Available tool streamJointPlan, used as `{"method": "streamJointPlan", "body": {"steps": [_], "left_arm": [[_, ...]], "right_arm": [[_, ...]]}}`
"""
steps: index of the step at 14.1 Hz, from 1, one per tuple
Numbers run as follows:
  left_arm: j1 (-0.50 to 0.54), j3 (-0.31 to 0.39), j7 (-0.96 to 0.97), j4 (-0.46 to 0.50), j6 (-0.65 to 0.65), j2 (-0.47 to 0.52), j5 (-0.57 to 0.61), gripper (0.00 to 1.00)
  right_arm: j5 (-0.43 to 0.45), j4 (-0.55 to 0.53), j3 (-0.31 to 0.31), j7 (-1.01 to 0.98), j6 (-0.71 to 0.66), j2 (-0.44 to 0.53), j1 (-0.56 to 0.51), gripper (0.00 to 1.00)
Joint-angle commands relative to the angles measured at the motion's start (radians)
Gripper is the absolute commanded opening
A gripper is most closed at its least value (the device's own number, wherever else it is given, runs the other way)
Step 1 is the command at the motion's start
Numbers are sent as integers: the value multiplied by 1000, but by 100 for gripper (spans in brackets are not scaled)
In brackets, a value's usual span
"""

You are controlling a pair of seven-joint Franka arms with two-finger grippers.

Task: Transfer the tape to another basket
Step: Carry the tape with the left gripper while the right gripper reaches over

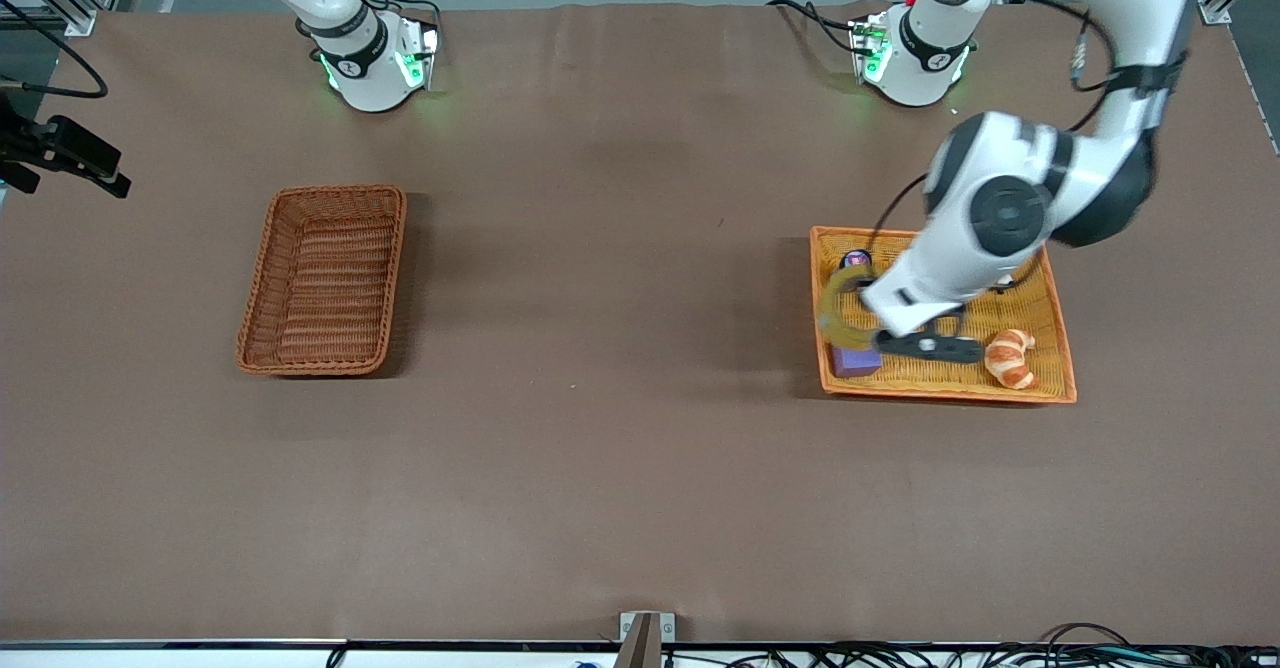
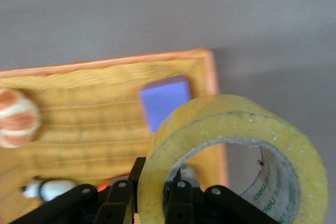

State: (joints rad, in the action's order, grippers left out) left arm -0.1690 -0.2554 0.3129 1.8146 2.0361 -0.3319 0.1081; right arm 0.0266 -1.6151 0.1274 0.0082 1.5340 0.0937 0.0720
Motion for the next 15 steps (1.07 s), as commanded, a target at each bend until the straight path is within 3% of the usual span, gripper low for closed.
{"method": "streamJointPlan", "body": {"steps": [1, 4, 8, 11, 15], "left_arm": [[-134, 4, 167, -248, -33, -217, 22, 0], [-259, 11, 314, -438, -34, -393, 18, 0], [-385, 15, 331, -610, -20, -542, 13, 0], [-463, 13, 331, -636, 36, -595, 8, 1], [-529, 11, 330, -638, 125, -642, 7, 9]], "right_arm": [[-17, -12, -2, -1, 5, 11, -11, 100], [-17, -14, -3, -1, 12, 9, -11, 100], [-17, -32, -6, -1, 43, 6, -12, 100], [-17, -46, -9, -1, 63, 0, -9, 100], [-19, -141, -40, -2, 162, -14, -3, 100]]}}
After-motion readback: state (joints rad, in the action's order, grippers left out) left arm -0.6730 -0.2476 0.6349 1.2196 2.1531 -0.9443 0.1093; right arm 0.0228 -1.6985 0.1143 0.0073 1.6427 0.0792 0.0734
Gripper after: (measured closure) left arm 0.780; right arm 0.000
